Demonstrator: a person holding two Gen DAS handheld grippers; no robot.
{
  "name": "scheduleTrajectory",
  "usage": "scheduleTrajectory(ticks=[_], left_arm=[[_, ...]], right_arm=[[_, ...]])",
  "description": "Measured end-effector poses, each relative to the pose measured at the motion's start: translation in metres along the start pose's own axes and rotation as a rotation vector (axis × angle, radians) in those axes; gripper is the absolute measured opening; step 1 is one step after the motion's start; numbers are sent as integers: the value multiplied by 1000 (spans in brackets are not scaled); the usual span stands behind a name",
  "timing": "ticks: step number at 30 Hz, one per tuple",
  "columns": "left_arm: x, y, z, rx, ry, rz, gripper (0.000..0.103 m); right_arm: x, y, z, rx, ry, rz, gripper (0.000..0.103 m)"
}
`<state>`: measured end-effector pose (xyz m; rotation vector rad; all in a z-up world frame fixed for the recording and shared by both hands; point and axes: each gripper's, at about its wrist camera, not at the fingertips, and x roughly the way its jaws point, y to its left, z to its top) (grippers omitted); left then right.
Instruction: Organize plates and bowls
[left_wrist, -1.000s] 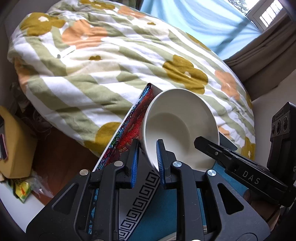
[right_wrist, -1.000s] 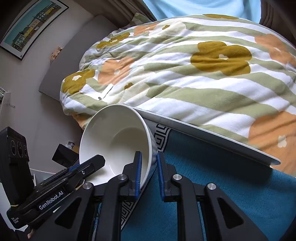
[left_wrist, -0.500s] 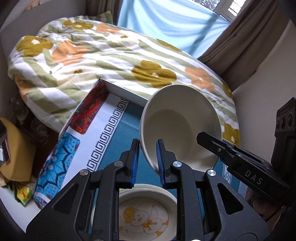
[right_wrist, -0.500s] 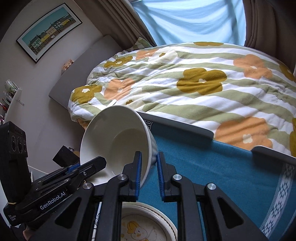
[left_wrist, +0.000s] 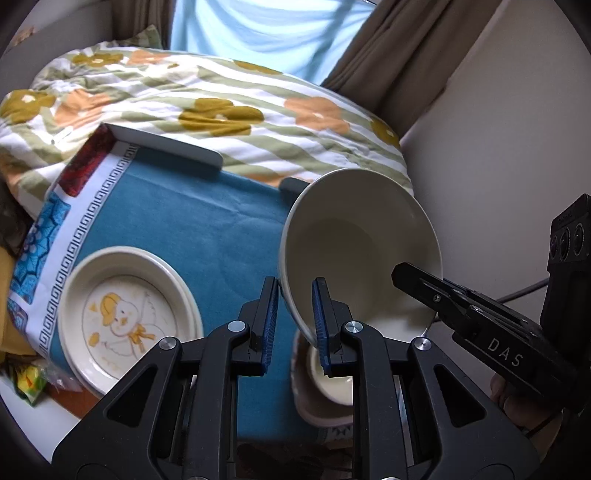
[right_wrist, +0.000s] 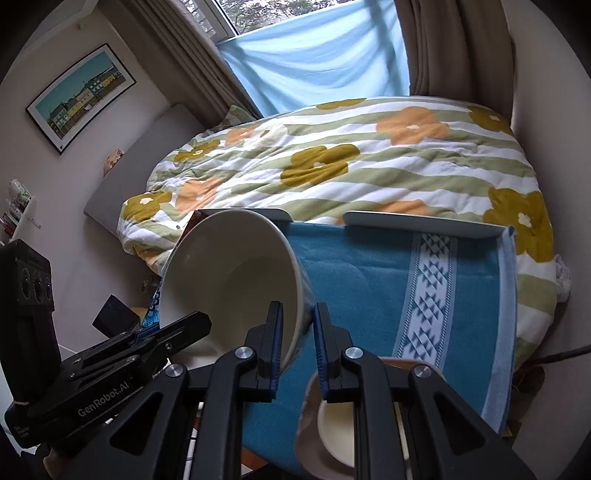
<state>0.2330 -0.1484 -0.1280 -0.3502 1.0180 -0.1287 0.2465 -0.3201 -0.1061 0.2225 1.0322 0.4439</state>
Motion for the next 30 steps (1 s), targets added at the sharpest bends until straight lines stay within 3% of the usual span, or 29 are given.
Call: scheduleTrajectory(ticks=[8,13,30], left_arm=[[40,-46,-44,74,151,-55,16],[62,-55,-67,128,227,-14,16],[98,-56,-81,262,312,138,16]], right_arm=[[-24,-63,-48,140,6,-57,15],[-12,-84,-77,213,49,-60,15],[18,-78,-103,155,85,-137,15]])
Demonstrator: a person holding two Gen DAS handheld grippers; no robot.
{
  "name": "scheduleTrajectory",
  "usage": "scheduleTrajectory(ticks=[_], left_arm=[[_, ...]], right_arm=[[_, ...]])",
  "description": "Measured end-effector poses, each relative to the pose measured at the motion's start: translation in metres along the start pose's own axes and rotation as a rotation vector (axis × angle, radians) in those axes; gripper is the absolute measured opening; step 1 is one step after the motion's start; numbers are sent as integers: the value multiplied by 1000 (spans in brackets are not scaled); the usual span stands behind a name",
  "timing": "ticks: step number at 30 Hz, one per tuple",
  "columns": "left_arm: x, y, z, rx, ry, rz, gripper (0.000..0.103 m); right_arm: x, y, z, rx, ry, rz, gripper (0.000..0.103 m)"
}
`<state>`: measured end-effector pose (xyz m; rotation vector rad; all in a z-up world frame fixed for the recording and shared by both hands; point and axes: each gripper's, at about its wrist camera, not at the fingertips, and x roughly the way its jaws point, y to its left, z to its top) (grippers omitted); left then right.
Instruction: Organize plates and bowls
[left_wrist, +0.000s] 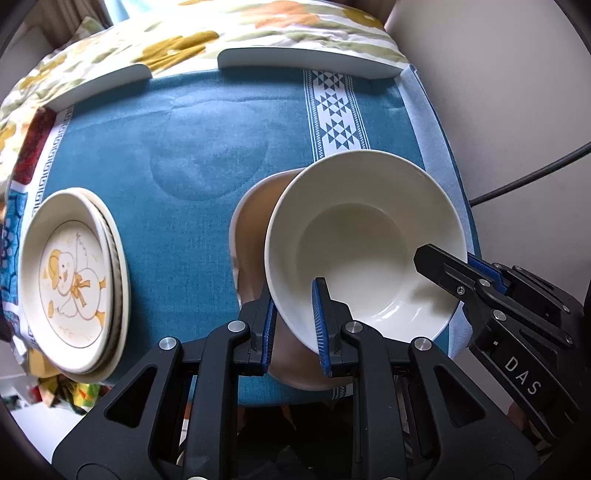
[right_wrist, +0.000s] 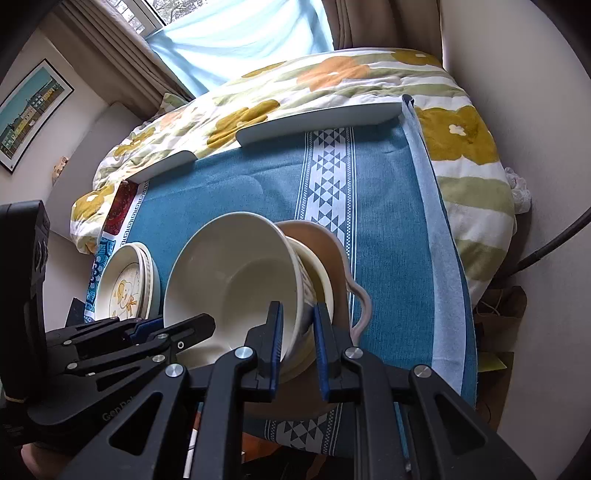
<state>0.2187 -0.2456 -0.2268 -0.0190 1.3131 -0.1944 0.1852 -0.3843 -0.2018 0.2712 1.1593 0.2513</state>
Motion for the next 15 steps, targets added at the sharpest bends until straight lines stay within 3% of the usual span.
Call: scheduleTrajectory(ticks=[15], left_arm=[[7,-17,4,111,-14,137,16]], right_arm=[[1,-3,-1,17,-5,-14,15]])
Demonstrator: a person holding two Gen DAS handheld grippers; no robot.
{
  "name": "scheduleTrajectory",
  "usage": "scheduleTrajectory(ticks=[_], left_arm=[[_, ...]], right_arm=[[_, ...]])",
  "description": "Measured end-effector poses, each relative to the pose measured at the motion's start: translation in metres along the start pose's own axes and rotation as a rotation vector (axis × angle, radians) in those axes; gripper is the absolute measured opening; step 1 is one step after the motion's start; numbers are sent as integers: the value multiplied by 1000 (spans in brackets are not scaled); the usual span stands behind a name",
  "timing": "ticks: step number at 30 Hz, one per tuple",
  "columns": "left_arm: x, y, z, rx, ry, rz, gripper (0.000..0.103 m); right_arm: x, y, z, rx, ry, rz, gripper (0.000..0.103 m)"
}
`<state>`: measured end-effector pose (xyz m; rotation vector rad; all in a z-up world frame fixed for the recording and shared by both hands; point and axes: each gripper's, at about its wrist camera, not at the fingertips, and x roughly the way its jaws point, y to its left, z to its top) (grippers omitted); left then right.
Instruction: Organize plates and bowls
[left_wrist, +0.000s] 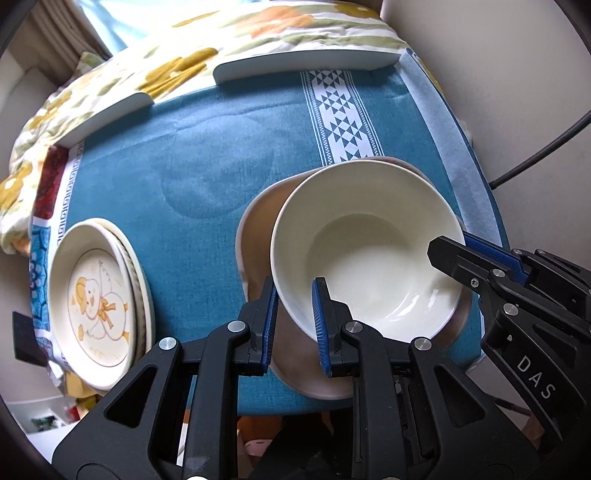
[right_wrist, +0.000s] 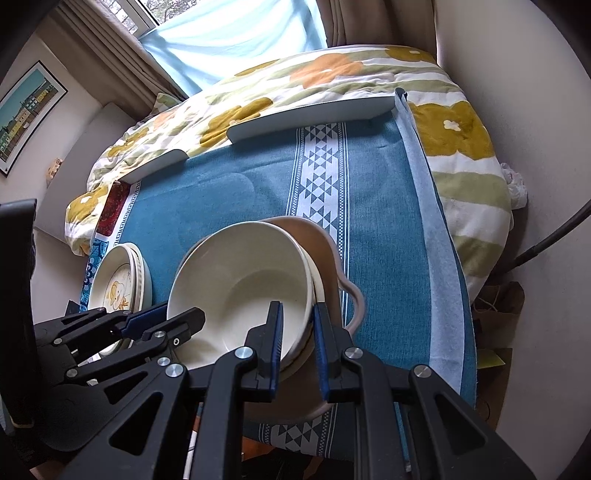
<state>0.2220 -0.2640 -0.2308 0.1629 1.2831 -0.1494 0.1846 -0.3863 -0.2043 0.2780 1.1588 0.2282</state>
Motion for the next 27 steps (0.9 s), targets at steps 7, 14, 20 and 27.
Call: scheduleTrajectory(ticks=[7,14,20,27], left_arm=[[1,-5,-1,34,-2,33,16],[-6,3,0,11,-16,-3,16],[-55,21,6,-8,-137,-33,18],[-102,34,-5,69,-256,6,103]], right_arm=[[-1,-2,0,7,0,16,15],[-8,-3,3,8,-9,27,15],[-53,1,26,-69,-71,77,15],[-90,6,21,-213,-122,73,103]])
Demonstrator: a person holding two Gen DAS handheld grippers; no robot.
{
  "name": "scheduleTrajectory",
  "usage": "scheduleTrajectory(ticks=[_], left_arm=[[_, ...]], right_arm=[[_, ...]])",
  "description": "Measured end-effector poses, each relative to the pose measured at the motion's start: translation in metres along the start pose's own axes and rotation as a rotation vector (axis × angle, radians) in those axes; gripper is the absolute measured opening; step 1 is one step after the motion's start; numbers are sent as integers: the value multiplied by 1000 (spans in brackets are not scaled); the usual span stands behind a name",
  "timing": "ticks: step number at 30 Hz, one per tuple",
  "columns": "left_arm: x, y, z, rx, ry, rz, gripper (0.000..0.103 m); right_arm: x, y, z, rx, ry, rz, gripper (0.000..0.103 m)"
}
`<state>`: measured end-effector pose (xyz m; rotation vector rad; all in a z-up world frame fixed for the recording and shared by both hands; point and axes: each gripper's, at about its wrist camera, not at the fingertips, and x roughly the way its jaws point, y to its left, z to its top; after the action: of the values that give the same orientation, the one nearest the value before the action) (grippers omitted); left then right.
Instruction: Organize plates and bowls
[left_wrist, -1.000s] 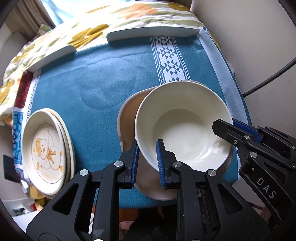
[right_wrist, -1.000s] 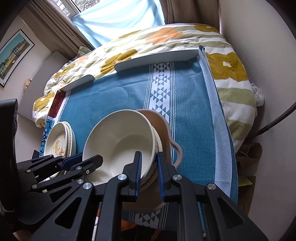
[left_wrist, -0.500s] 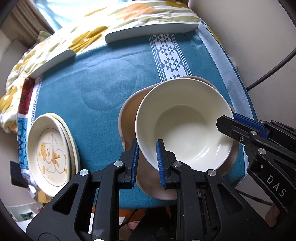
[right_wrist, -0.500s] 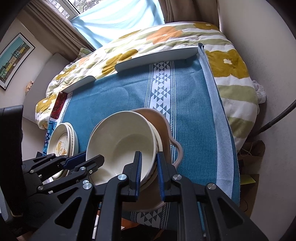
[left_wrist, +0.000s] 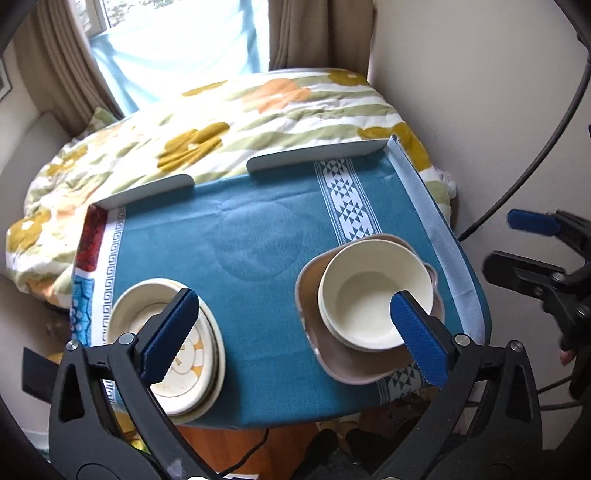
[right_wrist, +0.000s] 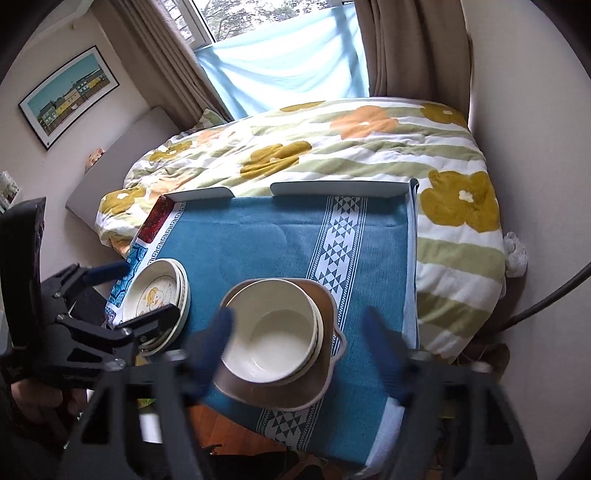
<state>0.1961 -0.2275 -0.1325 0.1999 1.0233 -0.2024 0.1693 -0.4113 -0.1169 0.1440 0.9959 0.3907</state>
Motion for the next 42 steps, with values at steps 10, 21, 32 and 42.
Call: scheduleTrajectory(ticks=[10,21,32,42], left_arm=[[34,10,-34,75,223,-56,103],[100,1,-48,46,404,-164,92],[143,-12,-60,5,474,-212,45],[148,-36,-65,90,448,-232,20]], right_arm=[[24,-10,-13,-161,270,-122,103],[101,-27,-29,-169,506,-101,66],[146,-21,-42,-169,600,-16,38],[149,-11,-48,-208,585,39,19]])
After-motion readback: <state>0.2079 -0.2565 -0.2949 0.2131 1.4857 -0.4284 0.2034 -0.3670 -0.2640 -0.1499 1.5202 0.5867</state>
